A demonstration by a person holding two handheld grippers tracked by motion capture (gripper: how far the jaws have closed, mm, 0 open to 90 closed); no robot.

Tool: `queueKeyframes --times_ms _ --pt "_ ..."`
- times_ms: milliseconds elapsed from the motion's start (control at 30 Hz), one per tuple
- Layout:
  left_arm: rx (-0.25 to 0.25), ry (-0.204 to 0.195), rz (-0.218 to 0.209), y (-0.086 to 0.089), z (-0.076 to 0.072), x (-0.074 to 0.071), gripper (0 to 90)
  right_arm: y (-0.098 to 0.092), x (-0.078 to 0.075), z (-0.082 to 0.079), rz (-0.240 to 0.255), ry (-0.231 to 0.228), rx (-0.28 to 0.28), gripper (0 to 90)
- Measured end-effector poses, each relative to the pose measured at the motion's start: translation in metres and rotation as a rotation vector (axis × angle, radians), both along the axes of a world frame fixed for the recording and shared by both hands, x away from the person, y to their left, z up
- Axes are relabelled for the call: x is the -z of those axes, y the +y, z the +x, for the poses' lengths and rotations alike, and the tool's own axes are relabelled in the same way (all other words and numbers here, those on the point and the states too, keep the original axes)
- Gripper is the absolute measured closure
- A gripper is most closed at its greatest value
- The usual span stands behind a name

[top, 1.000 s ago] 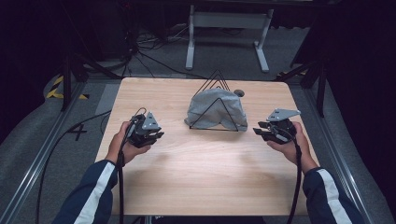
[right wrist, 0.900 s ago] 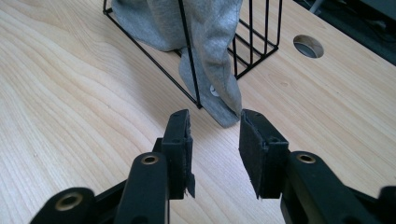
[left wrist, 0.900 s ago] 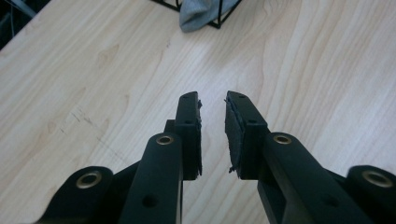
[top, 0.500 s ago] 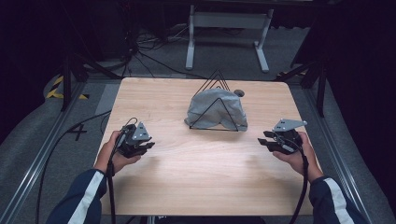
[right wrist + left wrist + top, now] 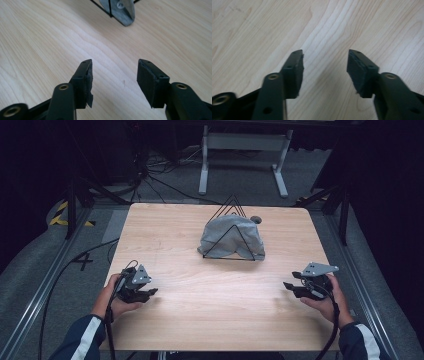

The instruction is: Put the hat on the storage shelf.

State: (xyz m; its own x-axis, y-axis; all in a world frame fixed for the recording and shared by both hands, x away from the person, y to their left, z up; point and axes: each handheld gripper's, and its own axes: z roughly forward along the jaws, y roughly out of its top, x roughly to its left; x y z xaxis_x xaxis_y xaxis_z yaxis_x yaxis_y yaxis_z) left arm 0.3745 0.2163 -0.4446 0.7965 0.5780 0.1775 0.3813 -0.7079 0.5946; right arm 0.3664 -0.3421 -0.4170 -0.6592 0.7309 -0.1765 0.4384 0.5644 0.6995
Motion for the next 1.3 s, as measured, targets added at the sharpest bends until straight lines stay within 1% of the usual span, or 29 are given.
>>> queueKeyframes --times_ms 67,100,133,167,200,233,267,300,333,367,400,433,467,500,533,600,633,667,700,733,767,833,967,1100,1167,1200,1300 --pt "-0.009 -0.006 -0.009 0.004 -0.004 0.004 43.8 -0.003 0.005 -0.004 -0.002 -0.002 0.002 42.6" --pt "-0.014 0.001 -0.021 0.006 -0.006 0.006 42.3 -0.004 0.007 -0.007 -0.001 -0.002 0.003 41.9" --pt "-0.013 0.007 -0.022 0.009 -0.008 0.008 40.8 -0.007 0.009 -0.009 0.003 -0.001 0.003 41.5" --pt "-0.021 0.012 -0.019 0.011 -0.010 0.010 39.7 -0.009 0.012 -0.012 0.016 0.002 0.009 40.4" --pt "-0.032 0.007 -0.027 0.013 -0.012 0.013 38.8 -0.011 0.014 -0.014 0.023 -0.002 0.011 39.7" --pt "-0.034 0.009 -0.036 0.015 -0.012 0.014 37.8 -0.014 0.017 -0.017 0.031 0.000 0.020 39.2" --pt "-0.034 0.009 -0.036 0.015 -0.012 0.014 36.9 -0.016 0.019 -0.019 0.041 0.002 0.023 38.8" --pt "-0.030 0.019 -0.062 0.020 -0.015 0.017 36.0 -0.020 0.022 -0.023 0.057 0.005 0.026 37.9" --pt "-0.030 0.019 -0.062 0.020 -0.015 0.017 35.1 -0.020 0.022 -0.023 0.057 0.005 0.026 37.9" --pt "-0.032 0.026 -0.091 0.022 -0.017 0.021 35.1 -0.022 0.024 -0.025 0.058 0.010 0.027 37.4" --pt "-0.029 0.028 -0.089 0.023 -0.018 0.022 34.0 -0.026 0.028 -0.029 0.069 0.016 0.035 36.7" --pt "-0.036 0.035 -0.115 0.024 -0.020 0.024 33.4 -0.028 0.030 -0.030 0.076 0.018 0.039 36.5" --pt "-0.026 0.041 -0.131 0.025 -0.021 0.026 31.7 -0.030 0.032 -0.032 0.084 0.028 0.046 35.8" --pt "-0.028 0.050 -0.149 0.026 -0.022 0.027 30.3 -0.033 0.035 -0.034 0.090 0.030 0.050 34.8" --pt "-0.026 0.051 -0.155 0.027 -0.023 0.028 29.7 -0.035 0.038 -0.035 0.093 0.034 0.053 34.5" --pt "-0.033 0.075 -0.185 0.030 -0.024 0.031 26.0 -0.037 0.042 -0.038 0.105 0.040 0.066 31.8" --pt "-0.045 0.082 -0.205 0.031 -0.025 0.033 23.0 -0.039 0.046 -0.039 0.110 0.051 0.071 29.5" --pt "-0.050 0.072 -0.221 0.031 -0.027 0.035 20.8 -0.041 0.049 -0.041 0.135 0.054 0.080 28.1" --pt "-0.056 0.066 -0.234 0.031 -0.029 0.037 19.2 -0.043 0.050 -0.042 0.150 0.052 0.090 27.3" --pt "-0.062 0.055 -0.243 0.031 -0.030 0.038 18.1 -0.044 0.050 -0.043 0.151 0.053 0.094 26.3" --pt "-0.074 0.058 -0.241 0.031 -0.032 0.038 17.6 -0.044 0.050 -0.043 0.150 0.052 0.096 25.8" --pt "-0.068 0.051 -0.241 0.032 -0.033 0.038 17.6 -0.045 0.050 -0.044 0.146 0.053 0.095 24.2" --pt "-0.085 0.055 -0.235 0.031 -0.034 0.038 17.0 -0.045 0.050 -0.044 0.144 0.053 0.096 23.5" --pt "-0.084 0.048 -0.239 0.031 -0.033 0.038 16.7 -0.045 0.051 -0.045 0.146 0.053 0.113 22.6" --pt "-0.083 0.059 -0.240 0.031 -0.033 0.038 16.5 -0.045 0.051 -0.045 0.146 0.052 0.116 22.6" --pt "-0.082 0.049 -0.234 0.031 -0.032 0.038 16.2 -0.045 0.051 -0.044 0.146 0.051 0.118 22.6" --pt "-0.083 0.049 -0.234 0.031 -0.032 0.038 16.1 -0.045 0.051 -0.045 0.145 0.054 0.128 21.9"
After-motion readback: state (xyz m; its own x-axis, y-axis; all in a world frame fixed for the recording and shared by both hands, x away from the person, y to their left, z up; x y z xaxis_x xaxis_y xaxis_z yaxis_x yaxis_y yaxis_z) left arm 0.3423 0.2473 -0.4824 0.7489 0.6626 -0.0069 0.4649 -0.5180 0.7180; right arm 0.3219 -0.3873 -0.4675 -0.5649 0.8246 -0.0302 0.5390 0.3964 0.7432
